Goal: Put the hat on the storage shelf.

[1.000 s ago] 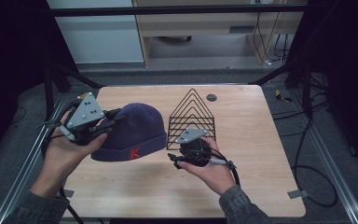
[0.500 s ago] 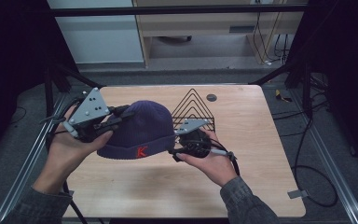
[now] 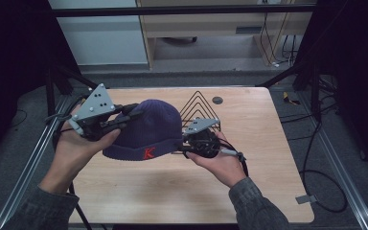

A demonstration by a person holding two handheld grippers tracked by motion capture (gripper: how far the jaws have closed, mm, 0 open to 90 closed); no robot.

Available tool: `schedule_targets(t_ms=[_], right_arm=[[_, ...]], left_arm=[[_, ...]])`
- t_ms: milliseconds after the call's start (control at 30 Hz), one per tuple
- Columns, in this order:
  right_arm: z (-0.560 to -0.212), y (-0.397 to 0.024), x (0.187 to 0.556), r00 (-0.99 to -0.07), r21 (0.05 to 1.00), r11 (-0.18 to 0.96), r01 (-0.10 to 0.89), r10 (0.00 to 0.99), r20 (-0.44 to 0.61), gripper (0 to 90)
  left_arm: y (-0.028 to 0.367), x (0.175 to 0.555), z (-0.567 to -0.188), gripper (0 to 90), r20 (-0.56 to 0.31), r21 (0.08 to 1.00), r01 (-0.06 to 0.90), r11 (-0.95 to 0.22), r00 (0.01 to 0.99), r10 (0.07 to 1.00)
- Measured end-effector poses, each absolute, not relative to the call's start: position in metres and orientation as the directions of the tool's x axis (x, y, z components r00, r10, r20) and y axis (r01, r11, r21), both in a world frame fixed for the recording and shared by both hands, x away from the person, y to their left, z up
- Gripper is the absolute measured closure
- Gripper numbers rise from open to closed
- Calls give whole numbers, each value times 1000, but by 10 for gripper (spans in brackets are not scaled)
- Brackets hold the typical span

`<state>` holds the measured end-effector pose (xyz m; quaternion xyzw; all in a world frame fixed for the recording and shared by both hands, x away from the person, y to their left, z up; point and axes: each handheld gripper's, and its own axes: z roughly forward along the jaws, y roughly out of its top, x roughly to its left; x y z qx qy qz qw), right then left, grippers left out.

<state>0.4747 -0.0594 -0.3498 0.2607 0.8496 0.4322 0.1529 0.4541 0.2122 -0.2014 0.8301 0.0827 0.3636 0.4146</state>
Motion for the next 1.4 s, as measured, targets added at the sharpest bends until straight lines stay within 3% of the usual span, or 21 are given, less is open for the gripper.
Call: schedule_targets(t_ms=[100, 300, 700, 1000, 1400], right_arm=[[-343, -65, 476, -816, 821, 484, 304, 577, -38, 739], [-325, -80, 481, -803, 829, 473, 300, 593, -48, 774], [-290, -123, 510, -742, 830, 446, 336, 668, -58, 791], [-287, -145, 528, -705, 816, 444, 370, 706, -64, 790], [-299, -175, 537, -666, 791, 436, 429, 745, -50, 790]], left_arm=[[210, 458, -198, 789, 530, 755, -152, -638, 714, 458], [199, 477, -185, 788, 490, 789, -131, -601, 725, 485], [164, 532, -170, 786, 448, 817, -104, -567, 733, 512], [136, 577, -176, 786, 398, 845, -86, -528, 761, 512], [108, 602, -197, 785, 373, 834, -57, -548, 791, 486]])
